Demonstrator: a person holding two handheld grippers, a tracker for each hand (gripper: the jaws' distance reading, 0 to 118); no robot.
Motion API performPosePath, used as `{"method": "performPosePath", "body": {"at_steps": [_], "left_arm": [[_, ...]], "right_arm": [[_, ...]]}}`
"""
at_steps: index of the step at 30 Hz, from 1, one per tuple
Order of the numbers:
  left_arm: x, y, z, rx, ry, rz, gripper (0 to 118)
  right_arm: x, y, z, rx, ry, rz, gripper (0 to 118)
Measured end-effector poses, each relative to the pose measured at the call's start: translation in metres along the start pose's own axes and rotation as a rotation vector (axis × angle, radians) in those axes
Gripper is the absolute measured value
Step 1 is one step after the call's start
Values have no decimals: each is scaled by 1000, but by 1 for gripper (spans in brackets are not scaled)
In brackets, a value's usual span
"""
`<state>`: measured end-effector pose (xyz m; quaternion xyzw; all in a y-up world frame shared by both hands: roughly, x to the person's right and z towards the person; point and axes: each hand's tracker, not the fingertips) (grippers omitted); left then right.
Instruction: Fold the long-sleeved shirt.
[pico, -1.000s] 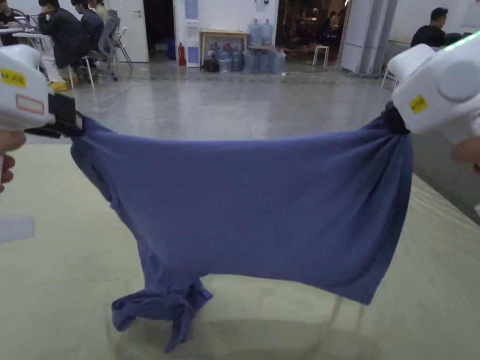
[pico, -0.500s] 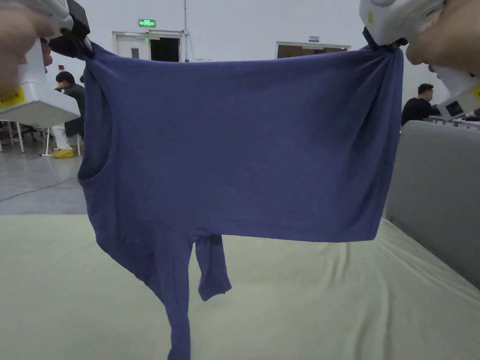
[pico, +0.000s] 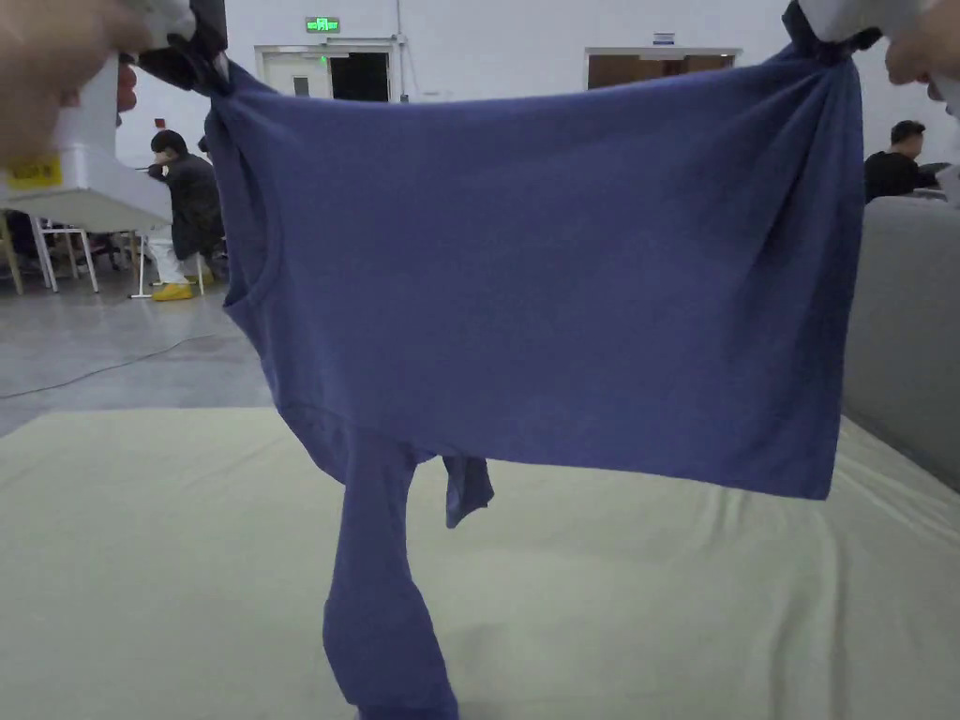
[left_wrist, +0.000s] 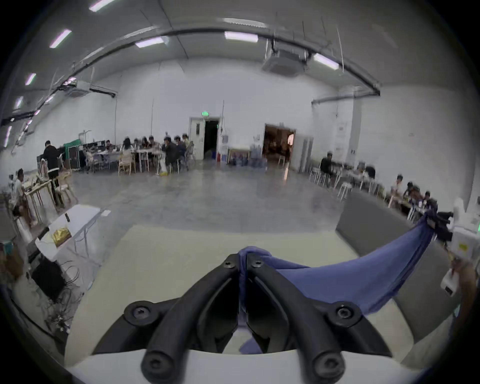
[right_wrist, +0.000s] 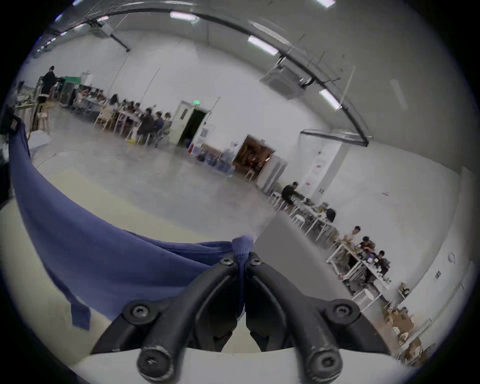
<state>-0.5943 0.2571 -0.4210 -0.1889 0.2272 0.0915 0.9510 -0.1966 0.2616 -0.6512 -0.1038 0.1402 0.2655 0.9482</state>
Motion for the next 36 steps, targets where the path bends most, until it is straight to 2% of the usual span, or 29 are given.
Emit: {"method": "performPosePath", "body": {"at_steps": [5, 8, 10, 12, 14, 16, 19, 21, 24, 30, 36], "left_arm": [[3, -130, -17, -252, -13, -36, 0], [-9, -178, -37, -390, -21, -50, 0], [-16, -212, -41, -460, -56, -56, 0], [-17, -244, -23, -505, -85, -93, 0], [-17, -276, 10, -539, -144, -107, 0], [-23, -306, 40, -576, -173, -50, 0], [-21, -354, 93, -613, -179, -96, 0], [-20, -386, 120, -670, -197, -162, 0], [-15, -440, 158, -721, -224, -137, 0], [-19, -537, 198, -807, -236, -146, 0], [-33, -611, 208, -887, -218, -80, 0]], "right_arm": [[-57, -110, -23, -153, 132, 104, 0], [-86, -182, -17, -226, 199, 164, 0], [-96, -227, -1, -262, 245, 225, 0], [-97, -267, 18, -294, 294, 234, 0], [-90, -300, 40, -302, 317, 206, 0], [-83, -333, 66, -329, 352, 175, 0], [-77, -377, 103, -362, 391, 174, 0], [-74, -412, 129, -397, 425, 143, 0], [-77, -461, 163, -464, 466, 107, 0], [-100, -553, 221, -574, 491, 102, 0], [-126, -619, 244, -694, 497, 101, 0]]}}
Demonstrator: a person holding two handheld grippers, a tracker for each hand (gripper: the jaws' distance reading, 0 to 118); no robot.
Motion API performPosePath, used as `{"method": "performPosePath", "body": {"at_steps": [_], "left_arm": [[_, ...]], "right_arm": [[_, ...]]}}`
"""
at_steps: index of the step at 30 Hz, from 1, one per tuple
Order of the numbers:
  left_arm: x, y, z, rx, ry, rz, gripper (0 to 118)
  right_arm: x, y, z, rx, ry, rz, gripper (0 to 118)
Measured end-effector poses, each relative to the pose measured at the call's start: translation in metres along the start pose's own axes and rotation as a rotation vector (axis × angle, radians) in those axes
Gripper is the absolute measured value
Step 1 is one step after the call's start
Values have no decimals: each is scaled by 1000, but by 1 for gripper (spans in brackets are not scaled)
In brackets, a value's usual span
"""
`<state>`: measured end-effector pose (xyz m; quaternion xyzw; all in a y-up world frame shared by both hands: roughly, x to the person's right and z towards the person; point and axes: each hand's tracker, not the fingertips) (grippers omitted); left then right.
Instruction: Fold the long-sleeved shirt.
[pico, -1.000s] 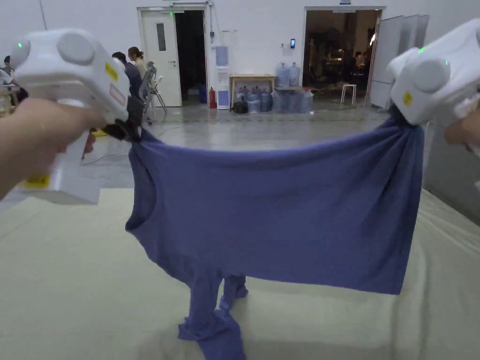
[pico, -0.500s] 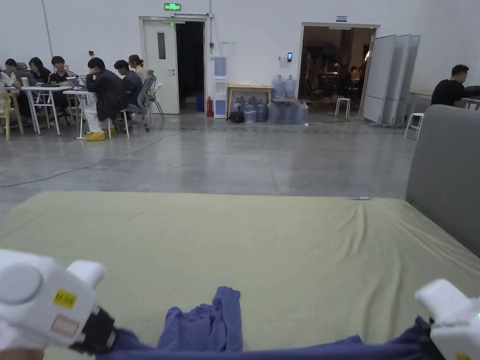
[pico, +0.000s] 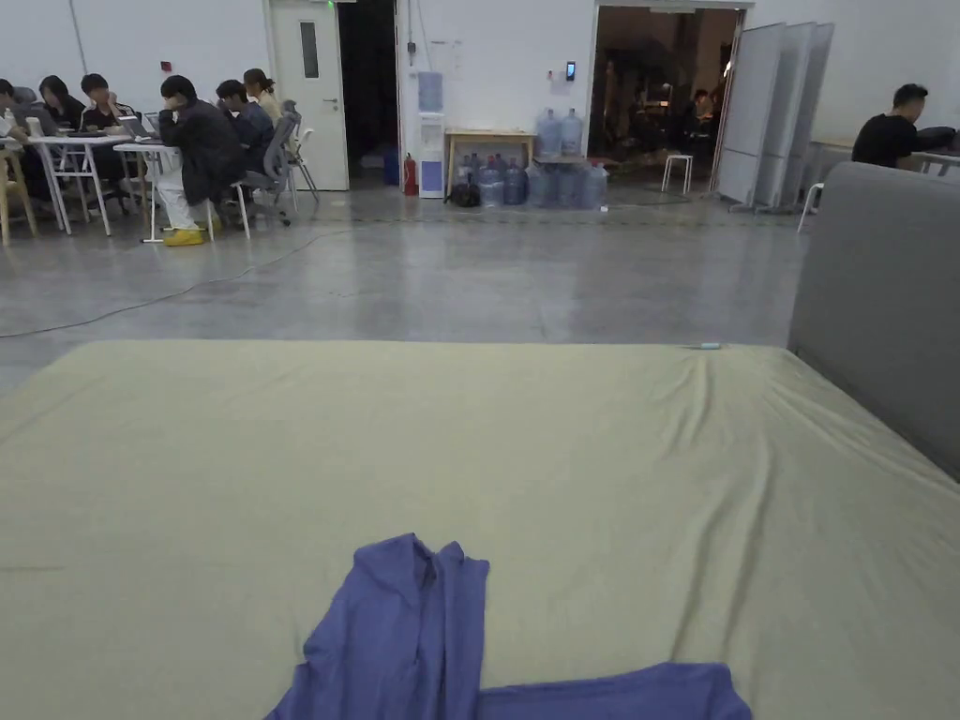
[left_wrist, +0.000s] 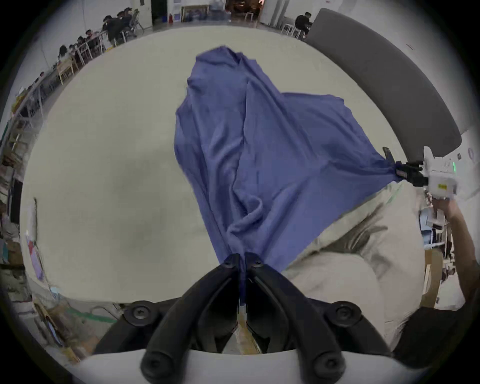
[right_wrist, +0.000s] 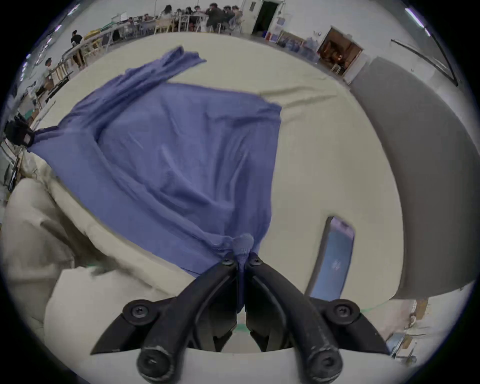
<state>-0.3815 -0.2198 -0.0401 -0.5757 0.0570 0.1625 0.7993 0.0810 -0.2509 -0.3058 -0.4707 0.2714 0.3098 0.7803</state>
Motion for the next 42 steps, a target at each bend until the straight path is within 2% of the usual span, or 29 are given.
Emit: {"method": "performPosePath", "body": {"at_steps": [6, 8, 12, 14, 15, 16, 17, 18, 20, 22, 24, 25, 26, 27, 28, 29, 30, 33, 37, 38, 39, 40, 41, 42], "left_arm": [[-16, -24, -56, -51, 15, 38, 0], [-21, -27, -72, -60, 29, 52, 0], [-13, -27, -69, -30, 28, 75, 0], [-7, -26, -64, -30, 32, 70, 0], [-6, -24, -59, -35, 36, 66, 5], [-4, -24, -49, -26, 48, 68, 44], [-4, -22, -38, 17, 85, 84, 88], [-1, -22, -20, 69, 80, 100, 116], [0, -21, 11, 245, -13, 139, 113], [-6, -22, 26, 253, -33, 207, 114], [1, -25, 31, 232, -52, 212, 111], [6, -26, 31, 201, -61, 204, 86], [20, -29, 33, 168, -54, 177, 38], [30, -32, 32, 171, -8, 114, 0], [42, -35, 28, 177, 53, 67, 0], [51, -38, 26, 229, 80, 55, 0], [51, -39, 23, 199, 76, 58, 0], [55, -31, 25, 218, -53, 132, 0], [56, -10, 28, 243, -15, 121, 0], [52, -4, 28, 249, -4, 117, 0], [51, 1, 29, 257, 0, 120, 0], [49, 5, 30, 266, 0, 128, 0], [48, 9, 31, 275, -1, 140, 0], [39, 12, 31, 282, 0, 152, 0]], "right_arm": [[-21, -22, -28, -75, 2, -22, 0], [-26, -23, -32, -64, -27, -17, 0], [-29, -18, -35, -76, -44, -11, 1], [-27, -14, -33, -83, -43, -15, 8], [-23, -10, -29, -93, -47, -18, 21], [-18, -6, -25, -104, -86, -15, 51], [-11, -3, -18, -96, -115, -24, 74], [-3, 0, -6, -71, -106, -37, 89], [11, 6, 23, 7, -61, -101, 92], [22, 11, 51, 77, -55, -168, 91], [23, 13, 66, 130, -39, -238, 92], [22, 14, 72, 139, -17, -271, 89], [18, 14, 75, 146, 17, -305, 77], [13, 12, 77, 169, 62, -332, 42], [7, 11, 76, 192, 98, -349, 0], [1, 11, 73, 192, 111, -362, 0], [-10, 10, 65, 186, 120, -400, 0], [-30, 25, 47, 160, 248, -332, 0], [-35, 99, 28, 202, 314, -304, 0], [-36, 122, 24, 238, 335, -295, 15], [-37, 152, 17, 274, 375, -293, 56], [-36, 185, 10, 289, 422, -302, 111], [-35, 215, 0, 281, 447, -309, 111], [-40, 248, -19, 249, 479, -327, 118]]}}
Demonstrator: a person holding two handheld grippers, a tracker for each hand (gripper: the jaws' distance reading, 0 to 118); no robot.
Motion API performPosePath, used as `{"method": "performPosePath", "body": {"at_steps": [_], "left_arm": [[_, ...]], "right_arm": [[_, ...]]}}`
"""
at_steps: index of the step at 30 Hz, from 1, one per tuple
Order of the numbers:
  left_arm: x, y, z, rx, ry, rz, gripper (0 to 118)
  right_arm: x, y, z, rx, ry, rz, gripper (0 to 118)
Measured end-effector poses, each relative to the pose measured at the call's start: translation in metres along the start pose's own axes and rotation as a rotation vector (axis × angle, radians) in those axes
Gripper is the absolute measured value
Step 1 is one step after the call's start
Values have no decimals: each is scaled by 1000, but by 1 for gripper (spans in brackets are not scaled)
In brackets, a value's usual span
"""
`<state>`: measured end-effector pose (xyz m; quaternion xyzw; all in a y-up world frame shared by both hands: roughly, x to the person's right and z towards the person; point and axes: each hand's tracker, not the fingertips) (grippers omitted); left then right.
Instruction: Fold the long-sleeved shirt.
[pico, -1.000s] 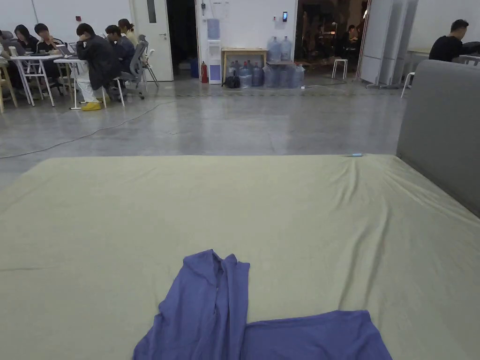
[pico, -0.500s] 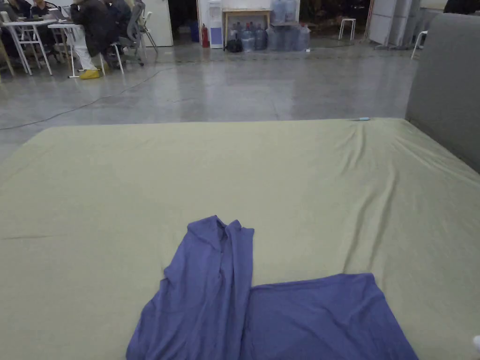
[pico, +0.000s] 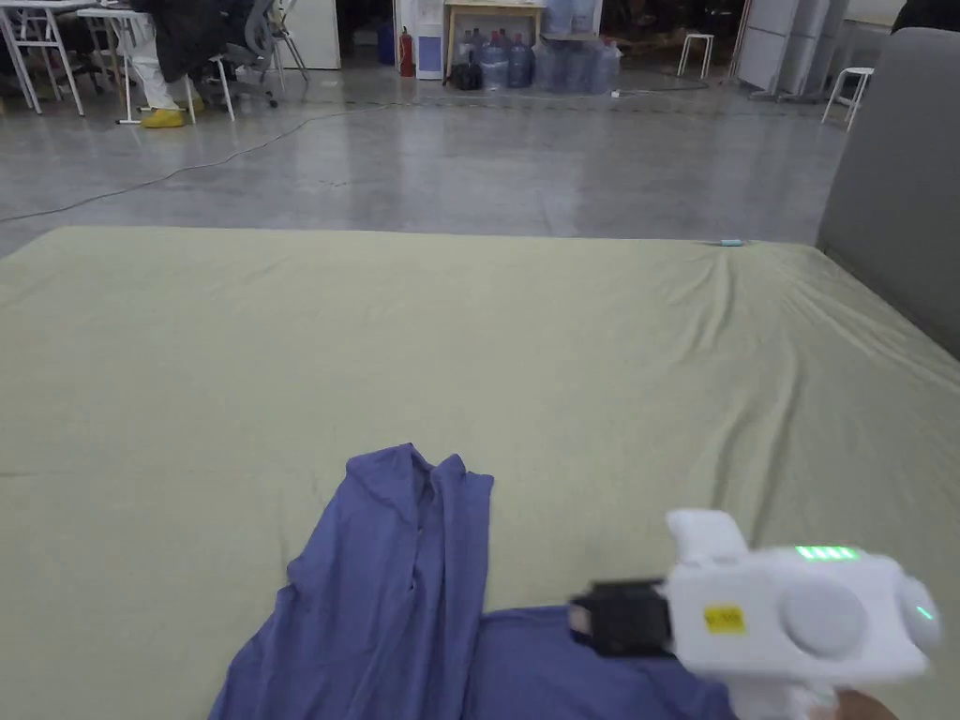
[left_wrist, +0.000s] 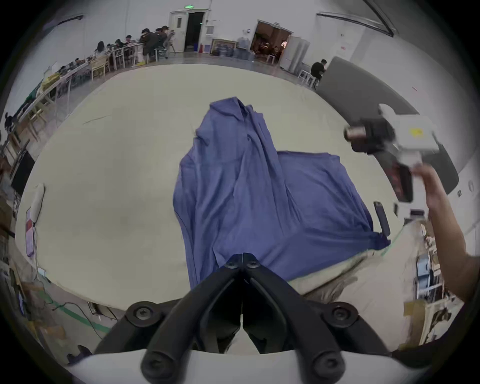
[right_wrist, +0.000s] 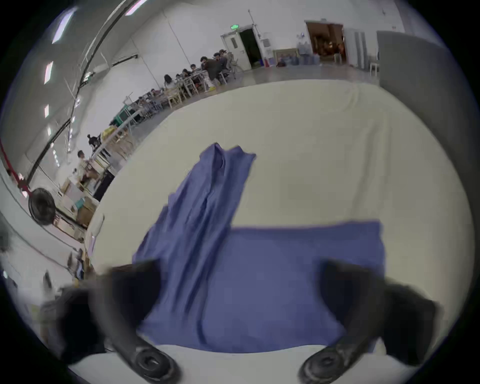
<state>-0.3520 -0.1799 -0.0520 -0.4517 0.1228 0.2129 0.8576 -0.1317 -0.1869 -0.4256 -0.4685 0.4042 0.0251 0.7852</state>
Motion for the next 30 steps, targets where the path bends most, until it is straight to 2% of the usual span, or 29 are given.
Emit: {"method": "performPosePath", "body": {"at_steps": [1, 2, 3, 6, 10, 12, 13, 14, 15, 17, 19, 20, 22, 24, 28, 30], "left_arm": [[-1, 3, -1, 8, 7, 9, 0], [-2, 7, -2, 18, 14, 18, 0], [-2, 11, -4, 26, 20, 25, 0], [-9, 20, -8, 34, 37, 55, 0], [-18, 28, -14, 34, 38, 70, 0], [-25, 28, -18, 31, 42, 71, 0], [-27, 29, -19, 30, 43, 69, 0], [-28, 31, -20, 29, 42, 68, 0], [-28, 32, -20, 30, 40, 71, 0], [-20, 35, -17, 35, 34, 79, 0], [-18, 36, -17, 46, 19, 88, 0], [-19, 33, -18, 53, 16, 94, 0], [-16, 33, -15, 63, 15, 104, 0], [-18, 30, -12, 78, 5, 107, 0], [-13, 27, -3, 91, -5, 105, 0], [-12, 26, 1, 96, -11, 112, 0]], "right_arm": [[-2, 20, -28, -28, -9, -15, 118], [-3, 38, -54, 29, -9, -51, 117], [-9, 59, -80, -34, -30, -31, 117], [-20, 90, -155, -153, -114, -38, 112], [-39, 95, -221, -254, -241, 72, 81], [-41, 91, -228, -255, -288, 72, 66], [-41, 88, -233, -259, -281, 62, 62], [-42, 85, -234, -273, -338, 70, 61], [-40, 90, -231, -261, -303, 80, 55], [-45, 87, -224, -258, -328, 150, 0], [-48, 88, -211, -250, -376, 247, 0], [-48, 87, -202, -232, -336, 222, 0], [-47, 89, -173, -159, -300, 254, 0], [-45, 95, -144, -116, -254, 225, 0], [-43, 95, -89, -85, -248, 272, 0], [-45, 87, -52, -42, -230, 254, 0]]}}
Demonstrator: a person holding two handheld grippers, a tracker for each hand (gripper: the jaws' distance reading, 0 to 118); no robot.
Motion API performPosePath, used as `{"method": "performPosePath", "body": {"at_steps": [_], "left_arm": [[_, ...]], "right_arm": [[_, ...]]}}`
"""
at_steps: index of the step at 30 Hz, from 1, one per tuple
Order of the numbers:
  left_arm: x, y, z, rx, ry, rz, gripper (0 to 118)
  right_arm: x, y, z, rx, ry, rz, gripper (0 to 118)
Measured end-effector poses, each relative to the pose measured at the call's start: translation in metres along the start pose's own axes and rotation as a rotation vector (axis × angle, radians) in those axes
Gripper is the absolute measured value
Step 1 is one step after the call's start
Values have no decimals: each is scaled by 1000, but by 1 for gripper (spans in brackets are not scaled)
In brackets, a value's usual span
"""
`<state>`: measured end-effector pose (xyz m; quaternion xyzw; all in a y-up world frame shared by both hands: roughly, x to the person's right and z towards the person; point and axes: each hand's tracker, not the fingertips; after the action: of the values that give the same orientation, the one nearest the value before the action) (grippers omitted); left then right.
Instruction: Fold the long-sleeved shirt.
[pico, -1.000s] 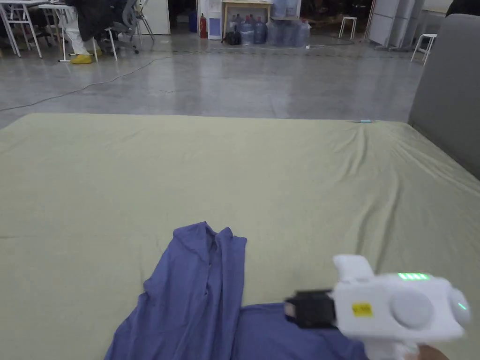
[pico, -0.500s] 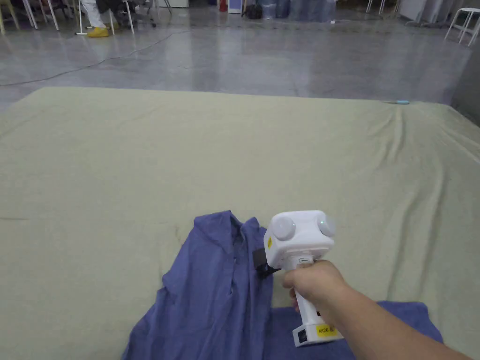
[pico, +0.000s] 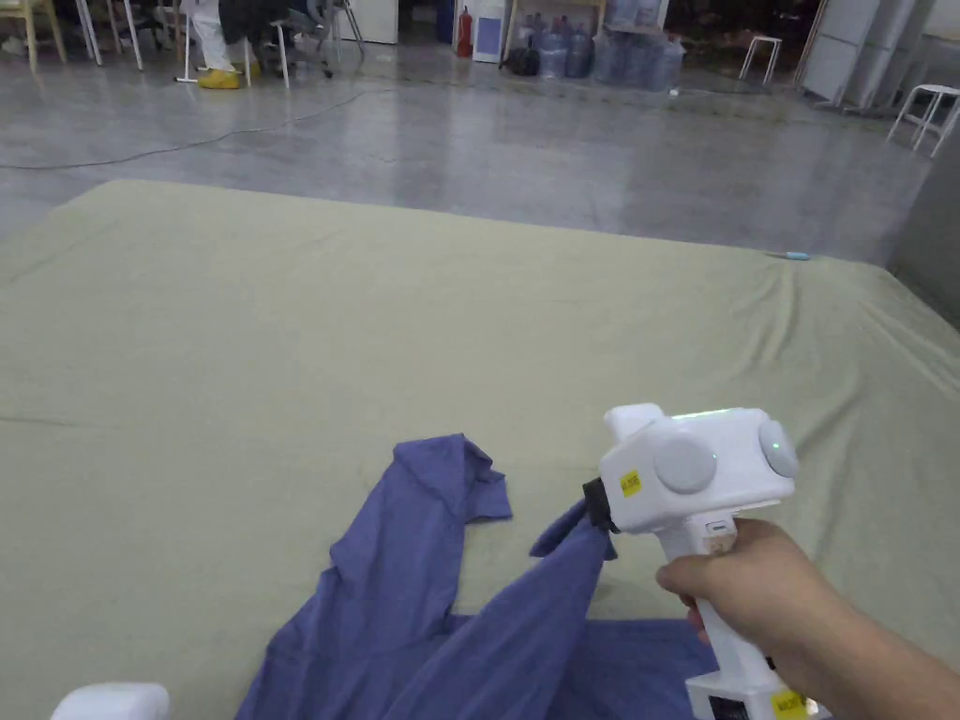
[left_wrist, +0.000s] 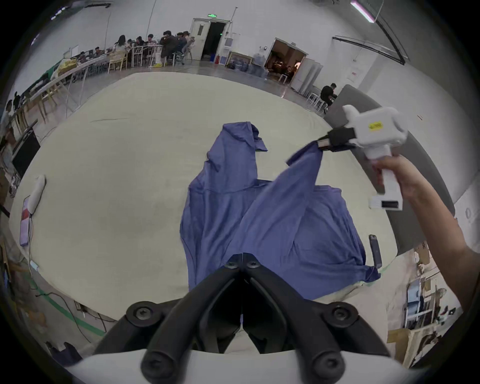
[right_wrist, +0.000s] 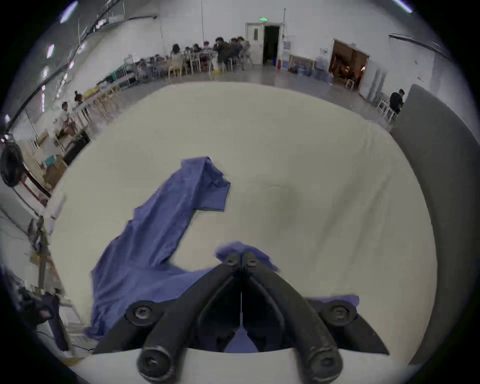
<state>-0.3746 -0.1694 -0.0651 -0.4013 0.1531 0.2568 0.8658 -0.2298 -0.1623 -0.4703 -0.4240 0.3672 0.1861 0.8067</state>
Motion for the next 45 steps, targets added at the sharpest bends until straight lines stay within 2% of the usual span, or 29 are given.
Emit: {"method": "performPosePath", "body": {"at_steps": [2, 3, 8, 11, 16, 21, 22, 23, 25, 26, 27, 29, 30, 31, 32, 33, 34, 35, 36, 38, 41, 42, 44, 45], "left_arm": [[-1, -3, 5, 18, -9, 11, 0], [-1, -5, 8, 26, -11, 16, 0], [-2, -12, 10, 21, -8, 34, 0], [-6, -18, 6, 11, 7, 46, 0], [-14, -29, -6, -26, 19, 81, 0], [-6, -33, -2, -51, 22, 91, 0], [-9, -35, -3, -54, 21, 94, 0], [-9, -35, -3, -56, 21, 94, 0], [-7, -33, -1, -54, 20, 94, 0], [-6, -33, 0, -50, 20, 93, 0], [-4, -32, 2, -46, 21, 89, 0], [-2, -28, 4, -37, 23, 78, 0], [3, -27, 7, -35, 25, 71, 0], [4, -25, 6, -35, 27, 67, 0], [4, -24, 5, -35, 29, 66, 0], [3, -24, 1, -36, 30, 66, 0], [0, -24, -3, -38, 32, 67, 0], [-1, -22, -8, -42, 34, 71, 0], [-2, -17, -15, -50, 38, 76, 0], [3, -5, -28, -49, 39, 79, 0], [0, 28, -58, -12, 28, 94, 0], [-2, 41, -71, -10, 20, 90, 6], [-5, 66, -100, 12, 66, 55, 105], [-8, 78, -118, -10, 109, 37, 116]], "right_arm": [[3, -20, 37, 43, 71, -34, 0], [4, -35, 54, 45, 75, -31, 0], [5, -126, 107, -23, -5, 42, 0], [6, -189, 108, -116, -36, 21, 0], [12, -272, 77, -310, -32, -128, 0], [16, -293, 54, -392, -10, -178, 0], [21, -288, 54, -398, 7, -196, 11], [25, -284, 53, -403, 14, -202, 36], [27, -273, 60, -367, -6, -188, 99], [30, -270, 66, -327, -33, -194, 104], [33, -264, 77, -277, -45, -201, 103], [35, -251, 109, -152, -5, -220, 102], [36, -245, 124, -121, 18, -255, 100], [36, -244, 138, -60, 53, -270, 90], [36, -243, 149, 4, 82, -265, 63], [31, -240, 155, 26, 53, -246, 21], [27, -240, 155, 21, 2, -241, 0], [23, -243, 158, 36, -65, -233, 0], [18, -243, 156, 33, -57, -201, 0], [14, -245, 152, 21, 3, -211, 0], [11, -247, 139, -27, 104, -286, 0], [11, -248, 136, -38, 112, -294, 0], [11, -250, 131, -46, 97, -294, 0], [11, -246, 129, -50, 90, -291, 0]]}}
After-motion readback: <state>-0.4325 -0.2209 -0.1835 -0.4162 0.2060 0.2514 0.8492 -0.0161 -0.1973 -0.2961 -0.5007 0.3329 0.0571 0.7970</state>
